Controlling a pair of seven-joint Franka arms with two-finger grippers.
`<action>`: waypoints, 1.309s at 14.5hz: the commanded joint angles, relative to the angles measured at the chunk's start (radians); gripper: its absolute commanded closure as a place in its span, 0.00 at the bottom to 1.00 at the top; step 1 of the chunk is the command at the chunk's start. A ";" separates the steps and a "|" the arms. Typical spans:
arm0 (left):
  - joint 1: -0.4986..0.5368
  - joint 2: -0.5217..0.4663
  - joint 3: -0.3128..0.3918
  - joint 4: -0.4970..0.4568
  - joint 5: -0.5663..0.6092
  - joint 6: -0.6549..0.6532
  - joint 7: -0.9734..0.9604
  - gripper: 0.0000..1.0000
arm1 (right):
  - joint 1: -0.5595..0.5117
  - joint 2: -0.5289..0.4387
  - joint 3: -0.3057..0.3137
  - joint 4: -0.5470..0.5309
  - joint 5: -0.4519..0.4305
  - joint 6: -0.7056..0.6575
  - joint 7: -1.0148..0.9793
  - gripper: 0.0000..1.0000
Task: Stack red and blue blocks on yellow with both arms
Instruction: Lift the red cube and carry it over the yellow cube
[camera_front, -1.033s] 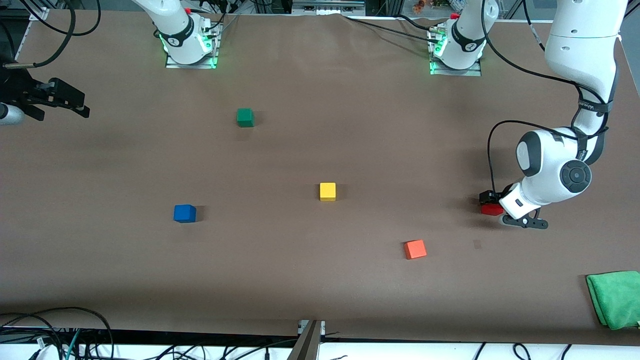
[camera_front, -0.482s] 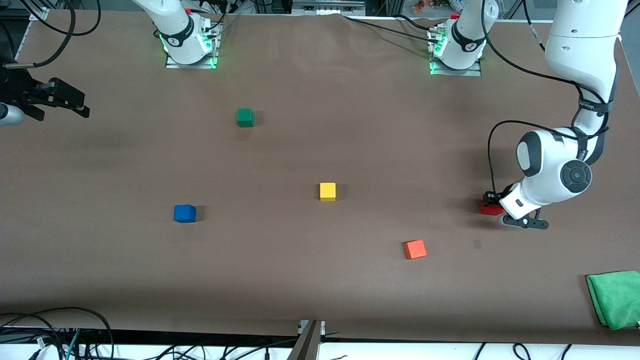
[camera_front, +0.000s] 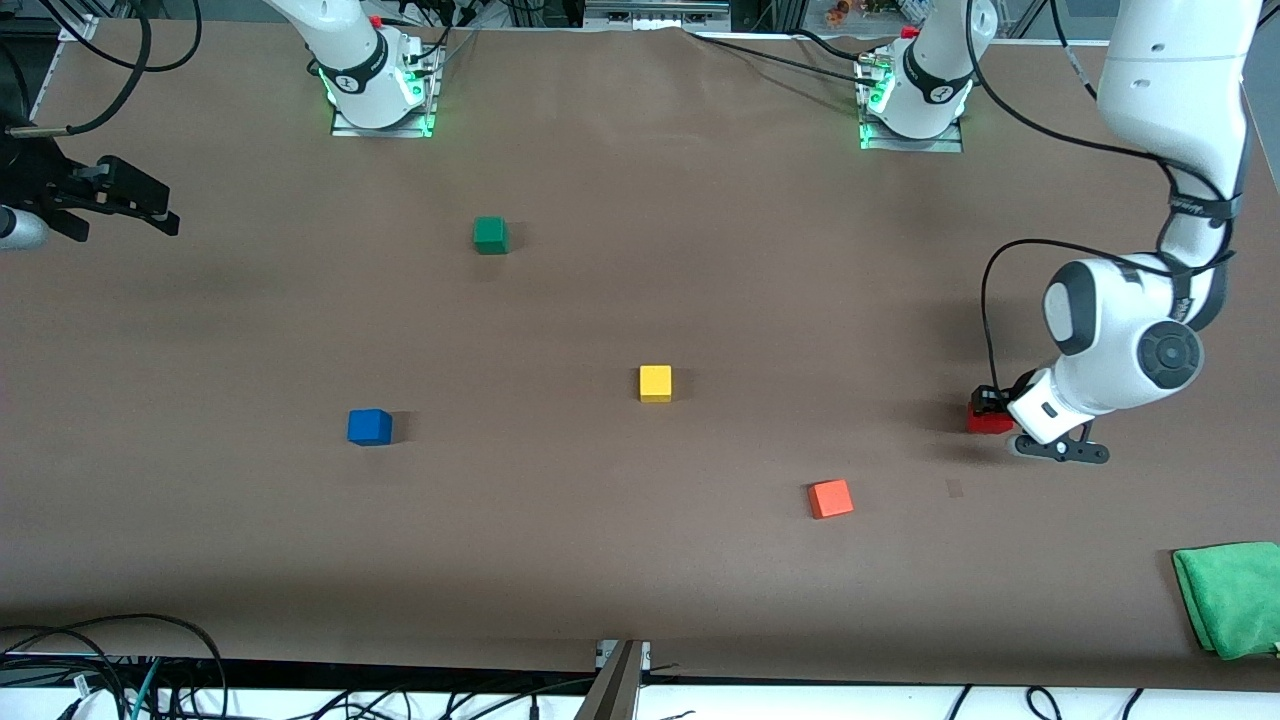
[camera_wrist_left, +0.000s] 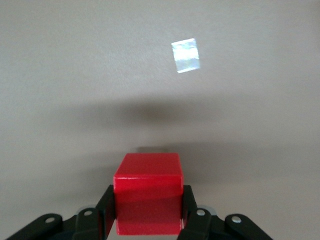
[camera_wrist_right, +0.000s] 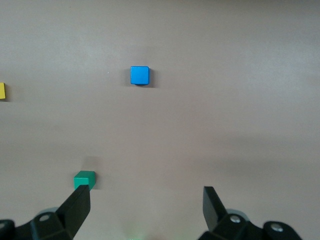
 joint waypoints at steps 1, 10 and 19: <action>-0.009 -0.036 -0.005 0.115 -0.013 -0.214 -0.055 1.00 | -0.001 -0.003 -0.001 0.006 -0.004 -0.009 -0.012 0.00; -0.053 -0.082 -0.264 0.110 0.198 -0.214 -0.642 1.00 | -0.002 -0.003 -0.002 0.006 -0.004 -0.009 -0.010 0.00; -0.151 -0.070 -0.437 0.188 0.263 -0.223 -1.163 1.00 | -0.002 -0.003 -0.002 0.005 -0.003 -0.009 -0.009 0.00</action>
